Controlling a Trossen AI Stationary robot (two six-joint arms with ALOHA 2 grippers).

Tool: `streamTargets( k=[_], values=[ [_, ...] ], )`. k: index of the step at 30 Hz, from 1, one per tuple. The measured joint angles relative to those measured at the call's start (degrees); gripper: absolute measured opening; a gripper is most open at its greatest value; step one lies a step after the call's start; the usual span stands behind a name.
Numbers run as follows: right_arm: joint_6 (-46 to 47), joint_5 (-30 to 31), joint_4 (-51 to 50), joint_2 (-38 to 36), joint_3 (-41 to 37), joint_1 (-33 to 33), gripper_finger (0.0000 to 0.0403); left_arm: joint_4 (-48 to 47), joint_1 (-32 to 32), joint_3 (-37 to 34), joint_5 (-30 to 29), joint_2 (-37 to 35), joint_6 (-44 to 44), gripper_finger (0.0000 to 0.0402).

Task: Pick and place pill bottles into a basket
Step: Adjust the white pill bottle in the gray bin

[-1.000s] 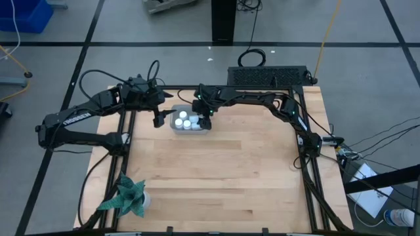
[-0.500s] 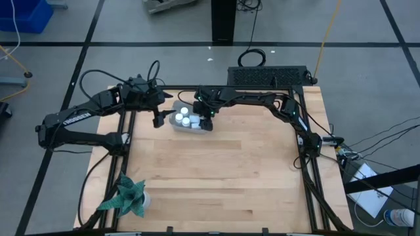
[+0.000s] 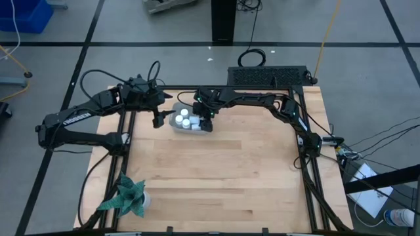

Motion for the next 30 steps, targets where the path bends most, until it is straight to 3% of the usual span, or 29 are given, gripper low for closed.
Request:
streamTargets(
  k=[7, 11, 14, 20, 23, 30],
  values=[
    [-0.69, -0.04, -0.04, 0.06, -0.02, -0.02, 0.0147, 0.0, 0.0, 0.0, 0.0, 0.0, 0.44, 0.0294],
    [-1.99, -0.04, -0.55, 0.07, -0.07, -0.02, 0.0126, 0.0, 0.0, 0.0, -0.02, 0.0, 0.44, 0.0294],
    [-2.4, -0.09, -0.72, 0.07, -0.07, -0.02, 0.0144, 0.0, 0.0, 0.0, -0.01, -0.01, 0.44, 0.0294],
    [-1.41, 0.23, -0.25, 0.11, -0.07, 0.0, 0.0217, -0.02, 0.0, 0.0, -0.01, -0.01, 0.44, 0.0294],
    [-1.49, 2.95, -0.65, 0.24, -0.11, 0.13, 0.0242, -0.02, 0.0, 0.0, 0.0, -0.01, 0.4, 0.0294],
    [-1.48, 4.48, -0.12, 0.39, -0.2, 0.94, 0.0251, -0.04, 0.0, 0.0, 0.0, 0.0, 0.38, 0.0294]
  ],
)
